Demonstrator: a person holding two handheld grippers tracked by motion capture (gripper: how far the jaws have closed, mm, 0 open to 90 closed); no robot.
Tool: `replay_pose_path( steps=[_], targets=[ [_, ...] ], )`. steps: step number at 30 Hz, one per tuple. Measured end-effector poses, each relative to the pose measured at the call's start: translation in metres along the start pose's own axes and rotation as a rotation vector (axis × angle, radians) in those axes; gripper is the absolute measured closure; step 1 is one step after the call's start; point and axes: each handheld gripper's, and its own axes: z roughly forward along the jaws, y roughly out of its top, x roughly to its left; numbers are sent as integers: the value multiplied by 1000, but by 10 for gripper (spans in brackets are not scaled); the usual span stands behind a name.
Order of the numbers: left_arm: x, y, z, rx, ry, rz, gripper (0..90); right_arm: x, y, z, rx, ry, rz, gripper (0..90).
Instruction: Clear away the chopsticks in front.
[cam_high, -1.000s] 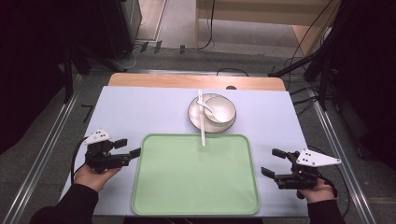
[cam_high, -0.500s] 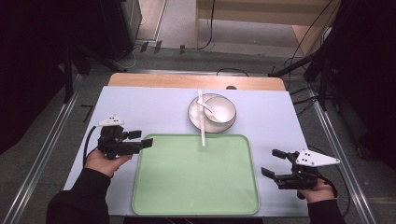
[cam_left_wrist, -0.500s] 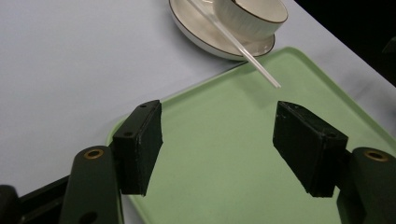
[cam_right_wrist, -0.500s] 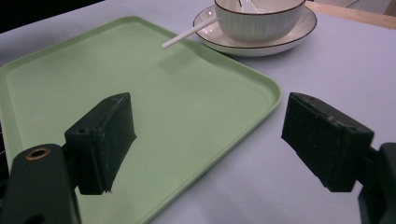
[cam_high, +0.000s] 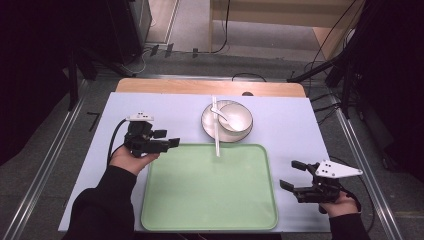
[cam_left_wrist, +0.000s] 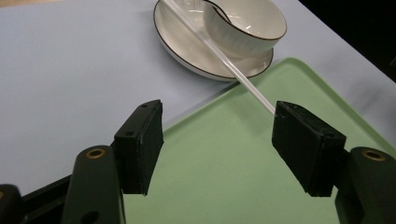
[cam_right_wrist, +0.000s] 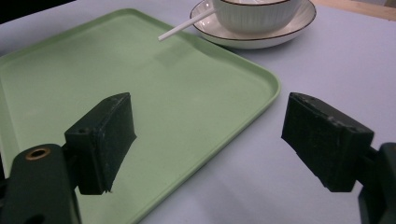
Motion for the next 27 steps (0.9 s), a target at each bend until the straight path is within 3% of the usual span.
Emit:
replay_pose_path(
  steps=[15,23,27],
  targets=[
    [-12,28,50,42,-14,-12,367,0,0,0,3,0,0,176],
    [-13,39,79,81,17,-16,410,0,0,0,2,1,-1,176],
    [-15,44,94,75,48,-20,423,0,0,0,3,1,0,176]
  ],
)
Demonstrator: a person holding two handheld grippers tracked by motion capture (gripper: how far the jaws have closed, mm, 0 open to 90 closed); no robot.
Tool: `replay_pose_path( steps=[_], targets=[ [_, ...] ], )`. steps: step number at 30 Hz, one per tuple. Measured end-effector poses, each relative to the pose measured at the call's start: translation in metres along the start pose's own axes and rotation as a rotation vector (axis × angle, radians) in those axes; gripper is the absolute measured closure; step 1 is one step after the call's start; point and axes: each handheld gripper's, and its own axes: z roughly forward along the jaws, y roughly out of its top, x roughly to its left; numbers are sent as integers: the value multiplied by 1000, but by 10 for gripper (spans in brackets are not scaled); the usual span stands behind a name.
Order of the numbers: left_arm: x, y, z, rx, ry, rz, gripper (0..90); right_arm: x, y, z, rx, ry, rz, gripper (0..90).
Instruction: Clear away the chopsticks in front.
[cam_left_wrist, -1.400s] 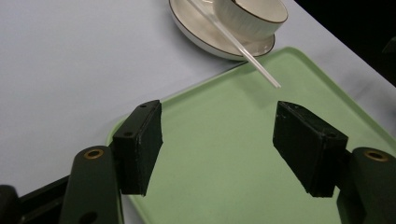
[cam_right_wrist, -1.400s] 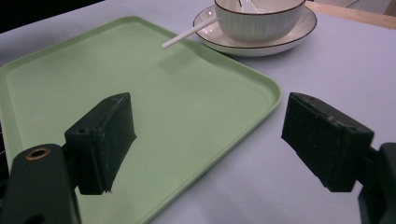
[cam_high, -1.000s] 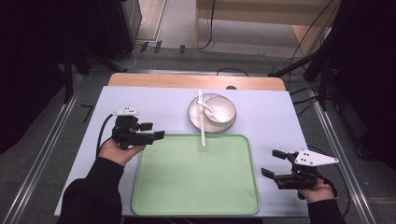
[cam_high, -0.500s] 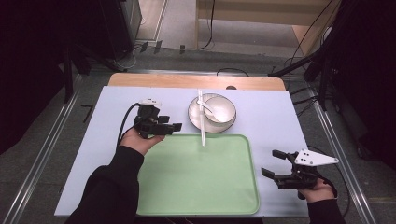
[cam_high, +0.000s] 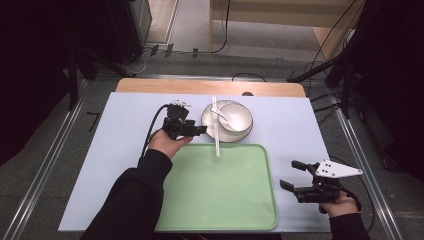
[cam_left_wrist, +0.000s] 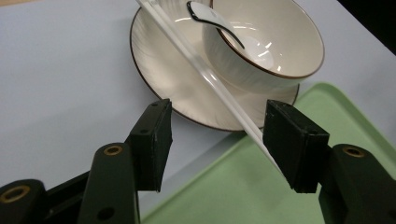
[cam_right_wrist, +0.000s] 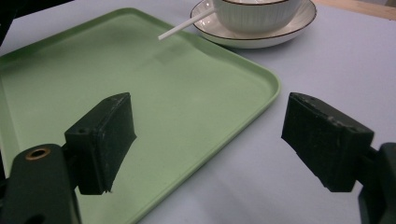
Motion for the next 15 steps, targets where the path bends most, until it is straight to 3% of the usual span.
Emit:
replay_pose_path(
  steps=[3,6,10,15],
  targets=[
    [-1,4,10,11,13,-13,448,0,0,0,0,0,0,176],
    [-3,5,19,9,1,-33,465,0,0,0,-2,0,-3,176],
    [-11,7,29,37,25,-5,484,0,0,0,-1,0,-2,176],
    [-13,8,42,51,37,-15,512,0,-1,-1,-2,-3,-1,176]
  ],
)
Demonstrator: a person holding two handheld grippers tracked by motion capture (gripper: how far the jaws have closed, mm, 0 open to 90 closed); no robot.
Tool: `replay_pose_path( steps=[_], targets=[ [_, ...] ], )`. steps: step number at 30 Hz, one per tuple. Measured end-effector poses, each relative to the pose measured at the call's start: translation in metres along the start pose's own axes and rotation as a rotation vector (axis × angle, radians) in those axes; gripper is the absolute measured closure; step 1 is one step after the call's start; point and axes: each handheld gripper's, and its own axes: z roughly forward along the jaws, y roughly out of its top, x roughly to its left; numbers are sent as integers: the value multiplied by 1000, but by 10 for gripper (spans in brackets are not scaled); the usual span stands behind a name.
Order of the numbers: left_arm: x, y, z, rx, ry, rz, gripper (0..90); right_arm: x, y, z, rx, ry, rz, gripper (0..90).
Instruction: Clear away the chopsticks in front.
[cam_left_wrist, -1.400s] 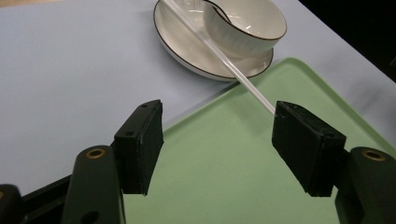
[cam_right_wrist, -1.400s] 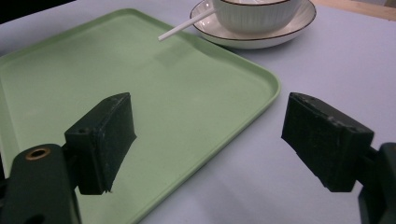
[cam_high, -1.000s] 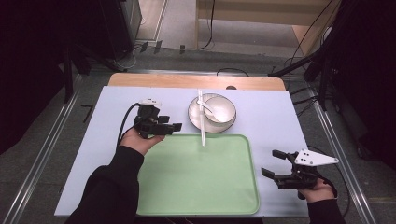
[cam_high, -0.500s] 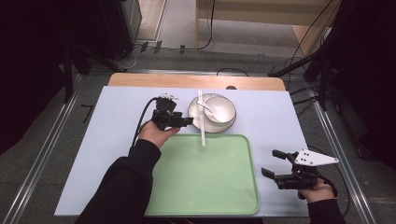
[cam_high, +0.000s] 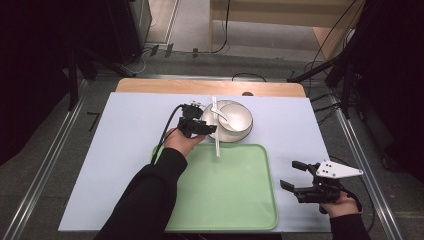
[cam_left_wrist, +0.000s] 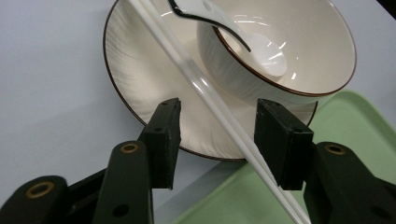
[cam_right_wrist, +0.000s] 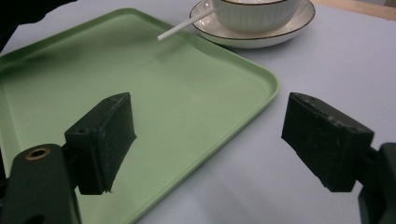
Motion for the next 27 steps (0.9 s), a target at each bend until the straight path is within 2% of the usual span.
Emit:
replay_pose_path(
  steps=[20,27],
  targets=[
    [1,0,22,37,16,-1,572,1,-4,-7,-4,-17,10,176],
    [3,-1,27,46,23,-13,624,0,-4,-8,-4,-15,7,176]
  ],
)
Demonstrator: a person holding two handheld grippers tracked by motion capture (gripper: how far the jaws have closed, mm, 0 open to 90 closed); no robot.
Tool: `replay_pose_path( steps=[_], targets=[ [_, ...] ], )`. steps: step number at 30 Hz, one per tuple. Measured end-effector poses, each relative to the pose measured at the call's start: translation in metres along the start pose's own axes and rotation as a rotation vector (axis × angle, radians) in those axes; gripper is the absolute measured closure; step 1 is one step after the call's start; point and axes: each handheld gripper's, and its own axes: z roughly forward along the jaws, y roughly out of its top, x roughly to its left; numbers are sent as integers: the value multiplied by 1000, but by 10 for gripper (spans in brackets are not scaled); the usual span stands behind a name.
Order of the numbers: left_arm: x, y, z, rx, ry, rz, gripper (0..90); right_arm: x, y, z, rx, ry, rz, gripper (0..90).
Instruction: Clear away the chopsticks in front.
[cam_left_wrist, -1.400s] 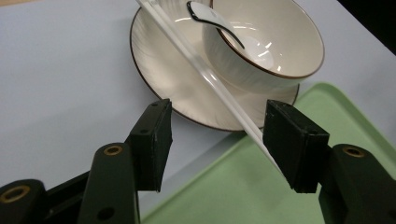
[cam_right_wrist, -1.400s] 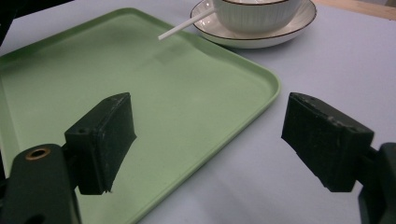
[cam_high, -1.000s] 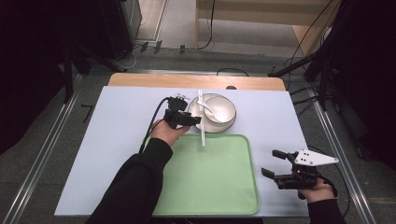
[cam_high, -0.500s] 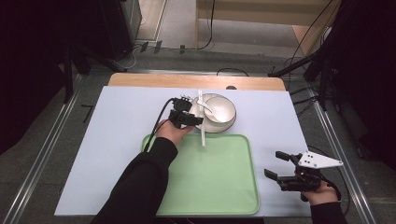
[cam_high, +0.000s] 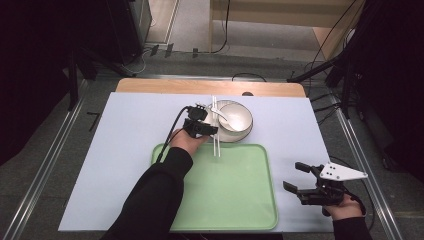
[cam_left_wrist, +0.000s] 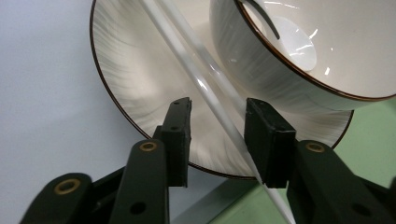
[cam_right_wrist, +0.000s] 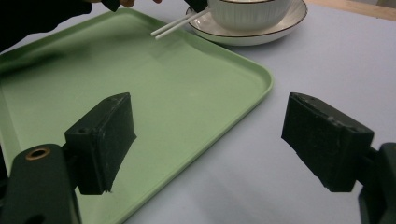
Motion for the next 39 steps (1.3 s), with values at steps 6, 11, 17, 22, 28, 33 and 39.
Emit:
replay_pose_path(
  steps=[6,11,17,22,28,33,39],
  targets=[
    [3,1,5,-4,-1,-50,675,0,0,0,0,0,0,176],
    [9,3,11,2,-24,-147,741,0,0,0,2,-2,-2,176],
    [15,4,11,-4,-29,-210,796,-1,-1,-1,2,-3,-2,176],
    [18,3,10,-2,-25,-226,850,-1,-1,0,5,0,-5,176],
    [18,3,8,-5,-25,-227,856,0,0,0,7,-1,-7,176],
    [23,5,-3,-7,-33,-225,859,-1,-1,0,7,-1,-7,176],
    [33,2,-24,-25,-14,-222,859,-1,-1,0,10,-1,-10,176]
  ],
)
